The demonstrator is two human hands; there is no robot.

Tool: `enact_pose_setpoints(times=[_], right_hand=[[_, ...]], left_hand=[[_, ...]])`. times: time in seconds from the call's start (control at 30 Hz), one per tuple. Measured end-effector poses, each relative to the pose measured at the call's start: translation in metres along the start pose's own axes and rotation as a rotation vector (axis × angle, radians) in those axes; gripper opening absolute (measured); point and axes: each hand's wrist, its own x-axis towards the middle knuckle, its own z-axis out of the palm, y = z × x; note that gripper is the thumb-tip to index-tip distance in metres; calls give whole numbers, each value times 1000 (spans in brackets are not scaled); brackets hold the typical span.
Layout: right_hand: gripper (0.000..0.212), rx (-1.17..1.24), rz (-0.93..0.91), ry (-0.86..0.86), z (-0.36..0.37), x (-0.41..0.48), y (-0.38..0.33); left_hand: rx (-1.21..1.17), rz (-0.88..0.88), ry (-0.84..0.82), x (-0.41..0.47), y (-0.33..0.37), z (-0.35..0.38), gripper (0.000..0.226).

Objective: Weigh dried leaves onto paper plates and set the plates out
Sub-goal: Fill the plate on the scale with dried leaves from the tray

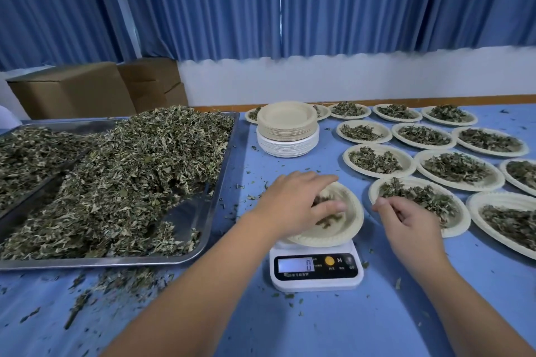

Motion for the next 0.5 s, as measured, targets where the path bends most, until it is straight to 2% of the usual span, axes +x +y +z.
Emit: enact_pose_setpoints(times=[0.1,0.23,0.37,0.5], right_hand=[[24,-3,4,-3,0,0,0],[25,-11,1,-20,-1,-1,-2],[25,-24,1,-15,-1,-2,-2],[25,-26,-19,-11,-1,-2,-1]], left_hand=[[-155,1,-3,-8,-3,-1,74],[-564,-89,190,-25,-13,-9,63],[-542,-174,379,-47,-31,-16,24],[-402,-292,493,-77,-59,-19,17]])
